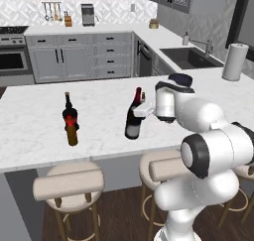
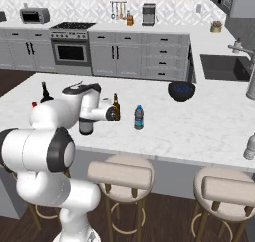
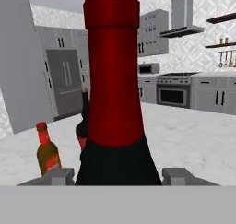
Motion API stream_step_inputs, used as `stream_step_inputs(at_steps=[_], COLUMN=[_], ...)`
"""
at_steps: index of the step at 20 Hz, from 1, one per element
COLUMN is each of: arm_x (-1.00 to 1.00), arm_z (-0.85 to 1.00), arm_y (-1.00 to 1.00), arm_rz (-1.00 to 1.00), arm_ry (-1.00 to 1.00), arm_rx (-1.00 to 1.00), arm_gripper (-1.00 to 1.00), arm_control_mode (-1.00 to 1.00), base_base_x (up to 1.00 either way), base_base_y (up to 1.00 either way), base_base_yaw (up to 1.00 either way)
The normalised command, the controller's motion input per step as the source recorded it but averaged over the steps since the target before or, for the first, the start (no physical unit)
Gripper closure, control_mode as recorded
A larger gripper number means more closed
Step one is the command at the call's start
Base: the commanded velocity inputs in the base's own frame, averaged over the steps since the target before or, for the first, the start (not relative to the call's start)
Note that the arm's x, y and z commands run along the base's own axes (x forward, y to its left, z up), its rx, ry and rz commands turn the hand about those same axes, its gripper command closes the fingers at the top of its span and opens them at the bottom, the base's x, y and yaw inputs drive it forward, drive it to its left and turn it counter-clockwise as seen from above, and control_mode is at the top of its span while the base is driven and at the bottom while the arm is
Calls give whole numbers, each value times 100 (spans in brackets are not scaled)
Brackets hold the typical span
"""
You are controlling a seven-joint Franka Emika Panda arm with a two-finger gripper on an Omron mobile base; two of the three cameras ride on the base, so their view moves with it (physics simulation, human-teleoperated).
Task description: Move the plastic bottles in the middle to the plastics group, and the glass bottles in the middle to the glass group.
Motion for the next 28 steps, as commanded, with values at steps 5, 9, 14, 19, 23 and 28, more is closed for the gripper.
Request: stream_step_inputs(at_steps=[5,9,14,19,23,28], arm_x=[14,15,15,25,18,9], arm_z=[13,4,0,-2,-11,-15], arm_y=[97,91,79,54,26,9], arm_rz=[7,5,2,0,0,0], arm_ry=[0,0,0,-2,-6,-1], arm_rx=[0,1,4,10,1,0], arm_gripper=[100,100,100,100,100,100], arm_control_mode=[-100,-100,-100,-100,-100,-100], base_base_x=[0,0,0,0,0,0], base_base_y=[0,0,0,0,0,0], base_base_yaw=[0,0,0,0,0,0])
